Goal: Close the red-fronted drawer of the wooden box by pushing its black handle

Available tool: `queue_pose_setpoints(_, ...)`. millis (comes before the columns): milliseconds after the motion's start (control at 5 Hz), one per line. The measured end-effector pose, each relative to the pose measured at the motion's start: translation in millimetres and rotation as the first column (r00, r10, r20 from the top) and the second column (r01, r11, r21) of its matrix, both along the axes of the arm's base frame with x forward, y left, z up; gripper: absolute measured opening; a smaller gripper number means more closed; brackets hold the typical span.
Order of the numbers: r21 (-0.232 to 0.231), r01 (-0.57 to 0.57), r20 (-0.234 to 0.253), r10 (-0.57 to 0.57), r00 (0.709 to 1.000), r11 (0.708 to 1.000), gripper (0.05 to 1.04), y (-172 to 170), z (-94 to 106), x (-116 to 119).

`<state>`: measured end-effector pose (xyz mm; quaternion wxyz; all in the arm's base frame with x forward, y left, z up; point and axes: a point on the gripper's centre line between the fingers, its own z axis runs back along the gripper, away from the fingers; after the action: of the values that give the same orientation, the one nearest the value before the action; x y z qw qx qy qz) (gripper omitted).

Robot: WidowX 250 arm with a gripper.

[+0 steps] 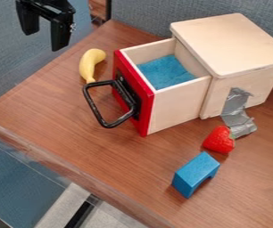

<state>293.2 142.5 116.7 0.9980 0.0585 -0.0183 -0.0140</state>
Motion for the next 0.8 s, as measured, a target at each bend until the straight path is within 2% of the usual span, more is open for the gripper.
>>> queue_pose_setpoints(200,-0.015,0.005,-0.036,-0.005,0.999,1.0,1.001,-1.4,-12.5,-3.1)
queue_pose_setpoints(400,-0.022,0.062,-0.047,-0.063,0.997,0.998,1.0,-8.1,-23.2,-17.3)
queue_pose_setpoints(600,-0.046,0.129,-0.027,-0.13,0.991,0.991,1.0,-11.9,-22.2,-25.3)
queue_pose_setpoints(800,-0.05,0.24,0.001,-0.24,0.971,0.97,1.0,-16.7,-26.4,-36.9)
